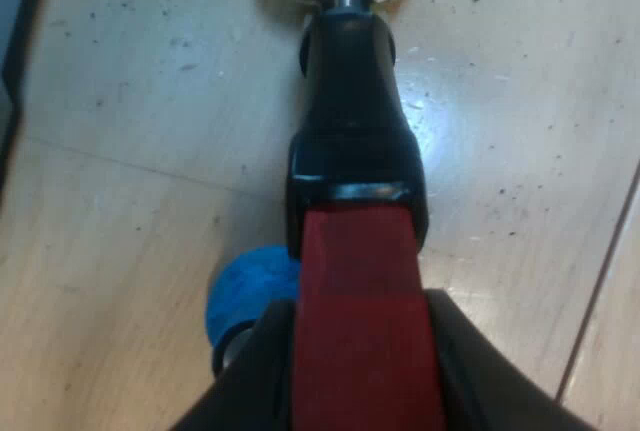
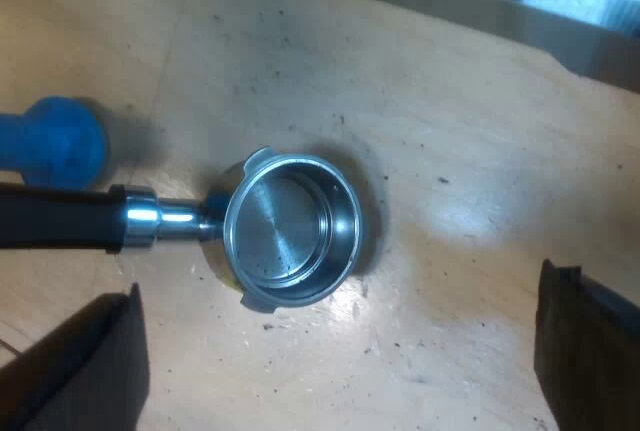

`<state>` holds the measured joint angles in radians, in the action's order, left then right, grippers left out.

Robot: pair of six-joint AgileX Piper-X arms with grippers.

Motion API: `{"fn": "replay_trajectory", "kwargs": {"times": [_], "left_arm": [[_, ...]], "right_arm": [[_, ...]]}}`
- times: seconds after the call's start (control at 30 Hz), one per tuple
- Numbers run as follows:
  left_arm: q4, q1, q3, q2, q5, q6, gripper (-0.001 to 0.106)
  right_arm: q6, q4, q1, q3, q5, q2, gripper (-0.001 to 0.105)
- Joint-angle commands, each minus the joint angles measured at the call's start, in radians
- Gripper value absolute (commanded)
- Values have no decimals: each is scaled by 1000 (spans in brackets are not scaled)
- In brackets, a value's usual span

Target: Put the handle in the coffee machine

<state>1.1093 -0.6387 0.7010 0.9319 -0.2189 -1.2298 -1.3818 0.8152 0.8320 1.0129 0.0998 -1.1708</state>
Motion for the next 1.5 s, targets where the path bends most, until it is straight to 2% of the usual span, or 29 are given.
{"fn": "replay_trajectory", "kwargs": {"times": [0.03,0.07,0.1,0.17,0.47,0.6,0.63,0.7,0.77,0.83,1.0,1.07,1.23,1.33,1.5], "left_arm": [[40,-28,-1,19,18,-27,0],[40,-34,-1,32,12,-27,0],[-19,-83,-1,140,5,16,0],[-56,-99,-1,179,5,46,0],[-112,-135,-1,324,13,49,0],[-140,-135,-1,358,68,53,0],[-206,-135,-1,404,96,53,0],[-216,-135,-1,415,98,51,0],[-237,-135,-1,444,128,49,0],[-252,-135,-1,474,133,53,0],[-266,-135,-1,530,133,53,1],[-277,-135,-1,532,138,53,8],[-276,-135,-1,532,141,51,50],[-276,-135,-1,532,141,51,55],[-276,-135,2,532,141,53,55]], "right_arm": [[-10,27,-1,8,1,11,79],[-10,28,-1,8,1,11,79],[-10,27,-1,8,1,11,79],[-10,27,-1,8,-5,11,79],[-10,36,-1,8,-37,11,79],[-10,43,-1,8,-46,11,79],[-5,43,-1,8,-48,11,79],[5,48,-1,8,-64,11,79],[21,67,-1,8,-89,11,79],[28,100,-1,8,-145,11,79],[35,139,-1,8,-171,11,79],[35,154,-1,8,-170,11,79],[35,154,-1,8,-172,11,79],[35,154,-1,8,-171,11,79],[35,154,-1,8,-171,11,79]]}}
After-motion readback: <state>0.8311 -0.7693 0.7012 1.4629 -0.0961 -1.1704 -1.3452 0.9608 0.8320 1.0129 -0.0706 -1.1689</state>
